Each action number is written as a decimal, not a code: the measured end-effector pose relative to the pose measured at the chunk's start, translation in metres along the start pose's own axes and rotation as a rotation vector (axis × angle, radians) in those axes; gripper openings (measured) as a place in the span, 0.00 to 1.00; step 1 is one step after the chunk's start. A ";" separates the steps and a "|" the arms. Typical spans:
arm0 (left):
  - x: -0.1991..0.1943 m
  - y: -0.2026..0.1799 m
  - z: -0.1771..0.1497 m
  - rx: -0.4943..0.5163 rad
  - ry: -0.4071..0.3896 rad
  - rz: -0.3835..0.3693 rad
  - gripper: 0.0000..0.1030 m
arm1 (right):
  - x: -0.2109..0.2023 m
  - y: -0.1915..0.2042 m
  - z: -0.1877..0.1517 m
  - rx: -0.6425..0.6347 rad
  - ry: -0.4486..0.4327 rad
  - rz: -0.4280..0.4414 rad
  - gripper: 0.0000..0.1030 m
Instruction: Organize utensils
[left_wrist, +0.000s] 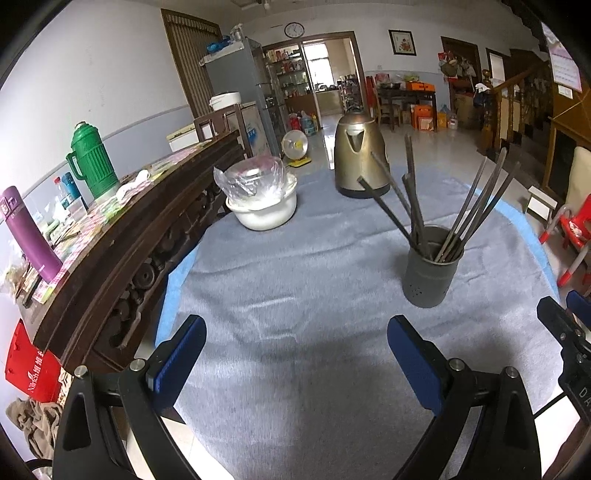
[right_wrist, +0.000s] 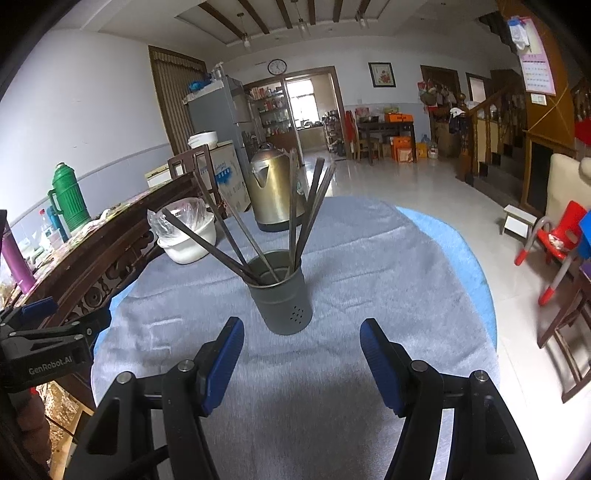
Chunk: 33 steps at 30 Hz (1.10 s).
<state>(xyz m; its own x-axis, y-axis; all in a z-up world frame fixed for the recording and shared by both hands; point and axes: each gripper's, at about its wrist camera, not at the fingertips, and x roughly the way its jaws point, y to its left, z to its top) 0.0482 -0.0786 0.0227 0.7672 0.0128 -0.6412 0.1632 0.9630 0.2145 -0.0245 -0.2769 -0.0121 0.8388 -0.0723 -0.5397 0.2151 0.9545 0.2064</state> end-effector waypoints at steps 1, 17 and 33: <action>-0.002 0.000 0.001 0.000 -0.005 -0.003 0.96 | -0.001 0.000 0.001 -0.001 -0.003 0.000 0.68; -0.039 0.005 0.009 -0.009 -0.072 0.001 0.96 | -0.032 0.006 0.007 -0.042 -0.061 -0.003 0.68; -0.080 0.015 0.005 -0.027 -0.142 0.014 0.96 | -0.076 0.013 0.010 -0.065 -0.146 0.014 0.68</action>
<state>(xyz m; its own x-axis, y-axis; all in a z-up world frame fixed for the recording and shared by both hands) -0.0080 -0.0668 0.0808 0.8496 -0.0105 -0.5273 0.1370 0.9699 0.2015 -0.0804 -0.2615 0.0399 0.9061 -0.0953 -0.4121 0.1739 0.9721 0.1576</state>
